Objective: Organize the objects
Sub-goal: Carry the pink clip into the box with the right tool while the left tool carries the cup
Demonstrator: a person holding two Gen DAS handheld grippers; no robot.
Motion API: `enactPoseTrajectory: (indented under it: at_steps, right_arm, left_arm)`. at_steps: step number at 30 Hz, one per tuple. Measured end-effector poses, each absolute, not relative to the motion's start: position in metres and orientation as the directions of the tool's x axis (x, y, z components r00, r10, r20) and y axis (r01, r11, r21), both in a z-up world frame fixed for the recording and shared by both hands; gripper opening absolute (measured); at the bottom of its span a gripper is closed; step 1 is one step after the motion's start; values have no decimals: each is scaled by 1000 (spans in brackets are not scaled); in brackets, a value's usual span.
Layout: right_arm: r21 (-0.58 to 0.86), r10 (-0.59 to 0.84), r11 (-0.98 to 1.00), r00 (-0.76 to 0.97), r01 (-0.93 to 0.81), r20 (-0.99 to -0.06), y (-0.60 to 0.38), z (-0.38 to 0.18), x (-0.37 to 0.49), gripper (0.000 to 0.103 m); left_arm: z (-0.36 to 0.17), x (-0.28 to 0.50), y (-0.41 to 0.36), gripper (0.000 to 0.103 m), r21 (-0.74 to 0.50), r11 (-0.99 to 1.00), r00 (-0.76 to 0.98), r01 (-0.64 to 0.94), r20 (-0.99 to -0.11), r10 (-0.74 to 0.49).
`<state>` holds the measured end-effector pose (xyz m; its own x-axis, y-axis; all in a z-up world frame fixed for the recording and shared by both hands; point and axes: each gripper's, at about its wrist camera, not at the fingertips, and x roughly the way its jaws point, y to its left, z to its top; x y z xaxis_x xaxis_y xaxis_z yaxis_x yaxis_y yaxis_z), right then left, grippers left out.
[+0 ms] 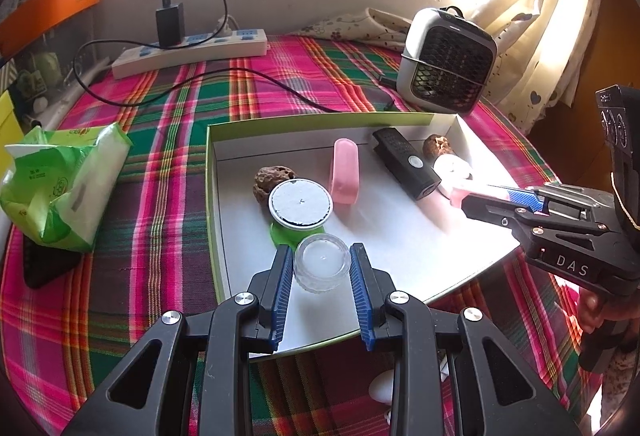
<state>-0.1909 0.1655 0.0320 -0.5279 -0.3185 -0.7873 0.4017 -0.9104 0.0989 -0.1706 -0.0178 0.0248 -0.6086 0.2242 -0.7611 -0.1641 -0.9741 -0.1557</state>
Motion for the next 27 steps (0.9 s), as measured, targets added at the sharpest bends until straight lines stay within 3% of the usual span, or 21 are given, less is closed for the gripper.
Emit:
enactPoseTrajectory:
  at_steps: [27]
  right_arm:
    - [94,-315,-901,-490,423,-813,164,26,-198,24]
  left_arm:
    - [23,-173,-16,27,-150,-974,-599,-168,-770,222]
